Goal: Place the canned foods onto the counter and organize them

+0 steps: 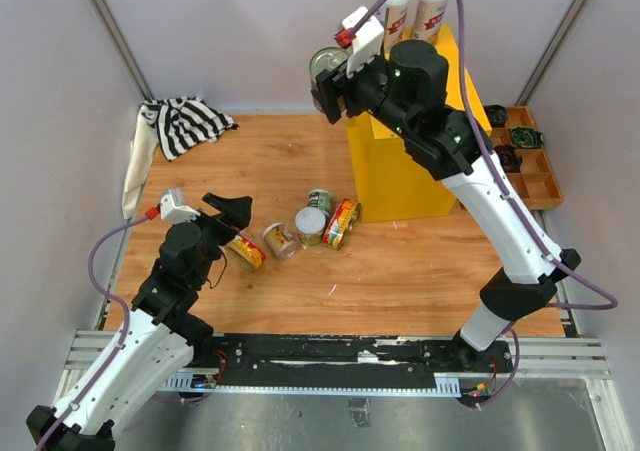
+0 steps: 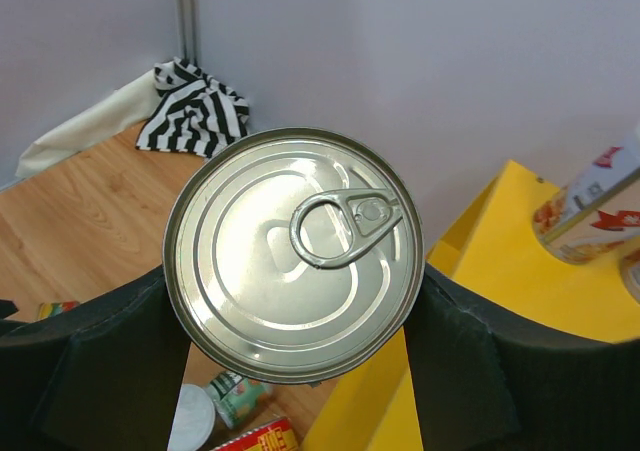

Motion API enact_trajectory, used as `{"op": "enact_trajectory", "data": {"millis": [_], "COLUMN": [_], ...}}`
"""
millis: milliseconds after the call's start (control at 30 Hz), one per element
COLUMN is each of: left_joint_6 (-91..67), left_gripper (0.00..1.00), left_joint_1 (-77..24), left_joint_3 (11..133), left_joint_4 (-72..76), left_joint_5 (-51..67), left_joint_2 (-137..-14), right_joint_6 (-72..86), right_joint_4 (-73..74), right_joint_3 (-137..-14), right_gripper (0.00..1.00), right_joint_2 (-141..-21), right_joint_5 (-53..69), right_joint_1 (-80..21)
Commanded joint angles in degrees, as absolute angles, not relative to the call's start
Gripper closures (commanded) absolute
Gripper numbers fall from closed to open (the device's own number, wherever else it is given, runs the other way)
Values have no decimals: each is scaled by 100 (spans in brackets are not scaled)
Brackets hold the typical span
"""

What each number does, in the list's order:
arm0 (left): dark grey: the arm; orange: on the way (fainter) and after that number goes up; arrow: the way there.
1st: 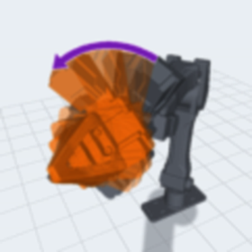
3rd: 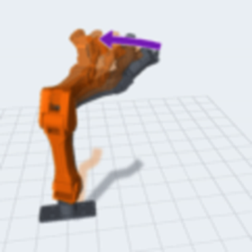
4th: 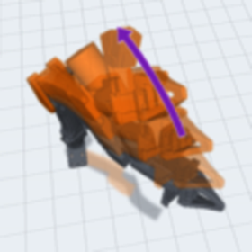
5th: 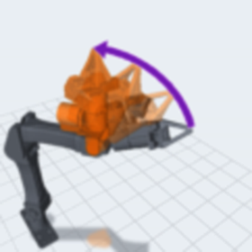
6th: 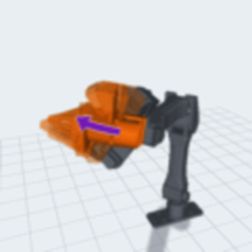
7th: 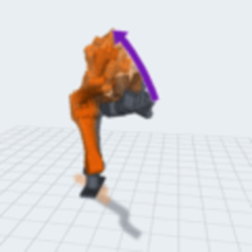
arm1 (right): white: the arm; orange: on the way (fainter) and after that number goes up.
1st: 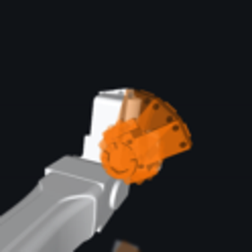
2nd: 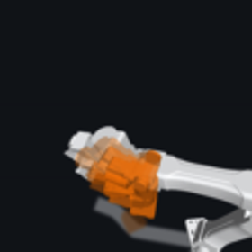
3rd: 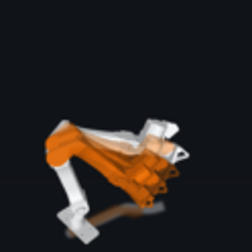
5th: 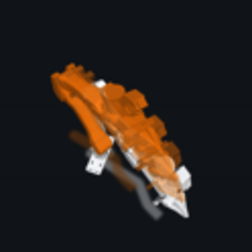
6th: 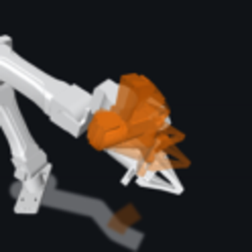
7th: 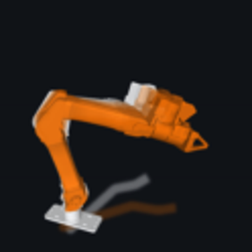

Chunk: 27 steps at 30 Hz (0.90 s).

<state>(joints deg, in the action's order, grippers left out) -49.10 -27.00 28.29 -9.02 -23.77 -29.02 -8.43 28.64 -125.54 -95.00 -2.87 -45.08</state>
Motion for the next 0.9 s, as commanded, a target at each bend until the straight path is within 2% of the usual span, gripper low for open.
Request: {"op": "enact_trajectory", "data": {"millis": [0, 500, 867], "left_joint_6": [-4666, -4522, -4432], "left_gripper": [7, 8, 8], "left_joint_1": [-2654, -2654, -2654], "left_joint_3": [3074, 3221, 3305], "left_joint_4": [-581, -335, -19], "left_joint_5": [-2221, -2036, -1916], "left_joint_2": [-3006, -3407, -3732], "right_joint_6": [-823, -275, -68], "right_joint_4": [2392, 3086, 3138], "right_joint_3": [-12979, -13742, -13872], "right_gripper": [95, 96, 96], "right_joint_2": [-9165, -9642, -10048], "right_joint_5": [-706, -1099, -1252], "right_joint_1": [-4030, -2540, -1936]}}
